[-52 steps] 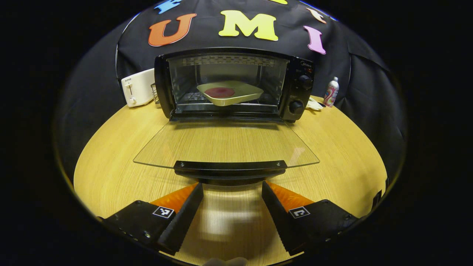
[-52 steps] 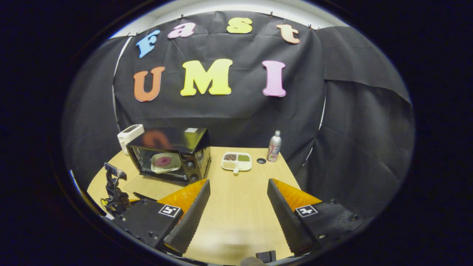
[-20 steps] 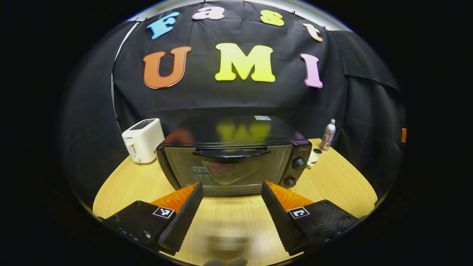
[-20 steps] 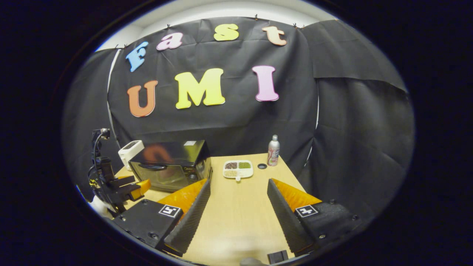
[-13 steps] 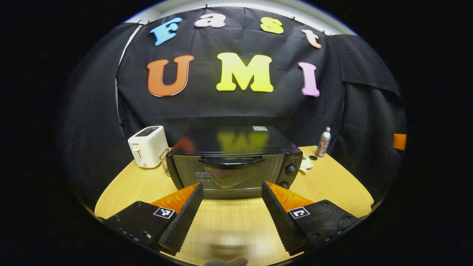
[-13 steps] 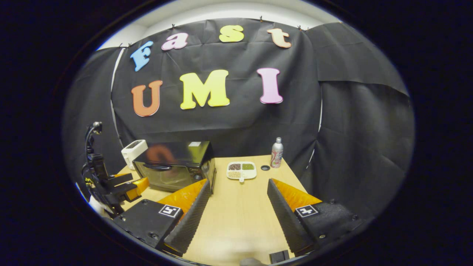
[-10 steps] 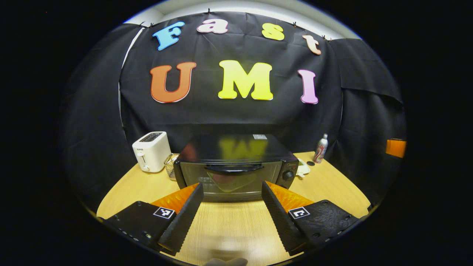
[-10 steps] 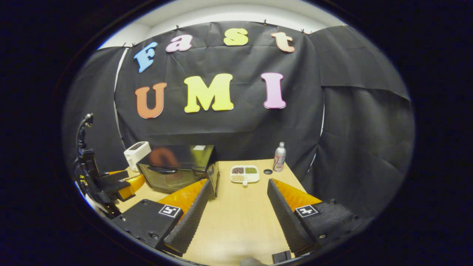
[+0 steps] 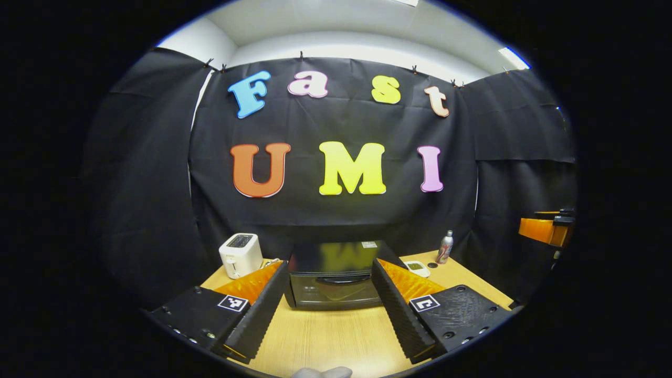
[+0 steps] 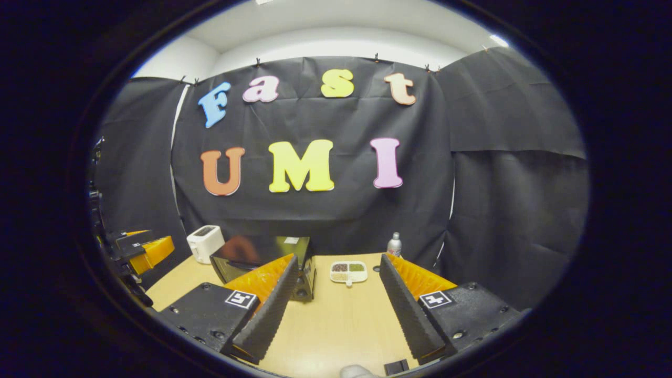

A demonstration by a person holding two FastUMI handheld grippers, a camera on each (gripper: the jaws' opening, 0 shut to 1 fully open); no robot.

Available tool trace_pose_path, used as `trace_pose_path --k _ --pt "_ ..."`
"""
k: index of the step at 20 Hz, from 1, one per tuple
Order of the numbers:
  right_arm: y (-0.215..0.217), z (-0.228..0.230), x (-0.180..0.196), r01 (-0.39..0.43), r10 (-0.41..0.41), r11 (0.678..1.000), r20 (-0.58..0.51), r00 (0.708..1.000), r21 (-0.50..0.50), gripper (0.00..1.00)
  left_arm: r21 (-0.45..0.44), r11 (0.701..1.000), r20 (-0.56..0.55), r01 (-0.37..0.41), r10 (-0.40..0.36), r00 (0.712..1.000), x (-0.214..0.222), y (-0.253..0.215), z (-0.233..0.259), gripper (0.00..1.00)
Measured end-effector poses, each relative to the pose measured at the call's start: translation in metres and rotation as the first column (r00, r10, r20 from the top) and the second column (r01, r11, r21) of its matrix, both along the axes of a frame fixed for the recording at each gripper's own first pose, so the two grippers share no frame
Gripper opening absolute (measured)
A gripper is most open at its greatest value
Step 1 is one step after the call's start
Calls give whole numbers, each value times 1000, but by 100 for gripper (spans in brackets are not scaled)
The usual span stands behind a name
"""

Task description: Open the electric oven with the left hand, put the food in, and close the electric oven.

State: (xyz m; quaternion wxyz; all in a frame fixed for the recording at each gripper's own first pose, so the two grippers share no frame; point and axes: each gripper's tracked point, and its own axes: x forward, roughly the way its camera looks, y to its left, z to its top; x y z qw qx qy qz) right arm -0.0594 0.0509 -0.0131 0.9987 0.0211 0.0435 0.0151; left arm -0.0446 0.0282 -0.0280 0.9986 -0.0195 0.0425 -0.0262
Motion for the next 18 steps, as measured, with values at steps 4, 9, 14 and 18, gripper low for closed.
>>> trace_pose_path --k 4,9,14,18 --pt "-35 13 -33 -15 14 1000 43 999 18 95 -28 998 66 -58 59 996 -50 -16 36 95" --pt "-70 19 -68 -34 32 999 88 996 17 95 -18 997 96 -76 78 992 -97 -44 55 95" --pt "-78 14 -85 -75 73 997 91 993 13 95 -30 995 97 -95 98 991 -122 -62 58 95" --pt "-82 11 -91 -90 89 996 103 991 6 95 -20 993 94 -116 117 989 -132 -65 55 95"
